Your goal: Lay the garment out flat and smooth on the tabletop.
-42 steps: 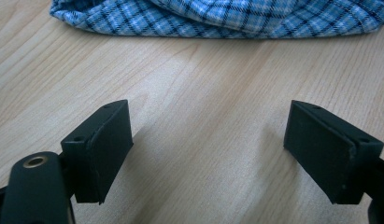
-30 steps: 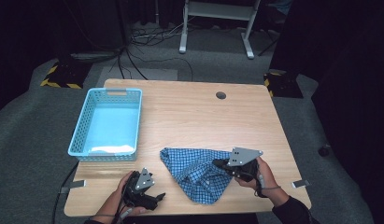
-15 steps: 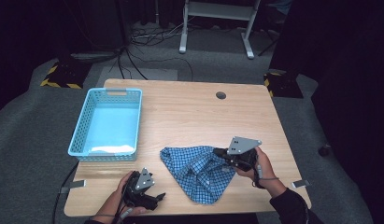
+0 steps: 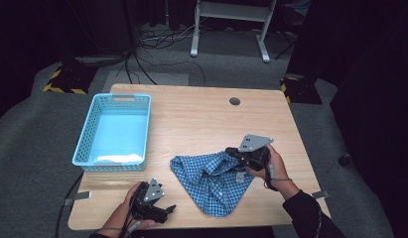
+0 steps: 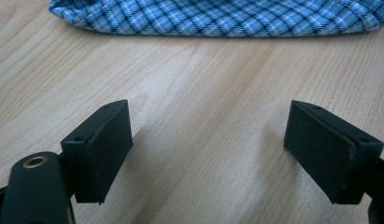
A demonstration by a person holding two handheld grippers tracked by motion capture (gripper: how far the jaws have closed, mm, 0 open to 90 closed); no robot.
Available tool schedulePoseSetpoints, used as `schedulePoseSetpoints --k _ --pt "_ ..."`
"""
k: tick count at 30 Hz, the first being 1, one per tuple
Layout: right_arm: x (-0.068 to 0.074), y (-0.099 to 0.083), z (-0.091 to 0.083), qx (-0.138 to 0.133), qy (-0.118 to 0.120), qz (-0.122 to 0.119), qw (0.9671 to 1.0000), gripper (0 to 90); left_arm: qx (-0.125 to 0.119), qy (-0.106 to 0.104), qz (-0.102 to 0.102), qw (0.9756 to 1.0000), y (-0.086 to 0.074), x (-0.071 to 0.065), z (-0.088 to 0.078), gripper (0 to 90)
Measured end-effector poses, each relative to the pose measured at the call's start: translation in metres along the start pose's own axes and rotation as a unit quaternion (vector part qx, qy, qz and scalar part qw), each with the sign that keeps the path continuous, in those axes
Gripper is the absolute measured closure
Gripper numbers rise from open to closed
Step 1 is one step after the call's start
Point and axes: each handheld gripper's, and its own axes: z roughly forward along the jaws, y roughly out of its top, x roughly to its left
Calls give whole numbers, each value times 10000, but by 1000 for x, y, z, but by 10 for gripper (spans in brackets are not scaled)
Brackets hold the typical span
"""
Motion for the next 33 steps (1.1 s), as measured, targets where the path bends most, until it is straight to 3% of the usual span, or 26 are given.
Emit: schedulePoseSetpoints --k 23,33 --pt "-38 7 41 289 -180 404 9986 900 -1 -7 19 10000 0 0 0 152" --pt "-49 9 57 473 -318 445 9974 900 -5 -11 10 10000 0 -1 0 152"
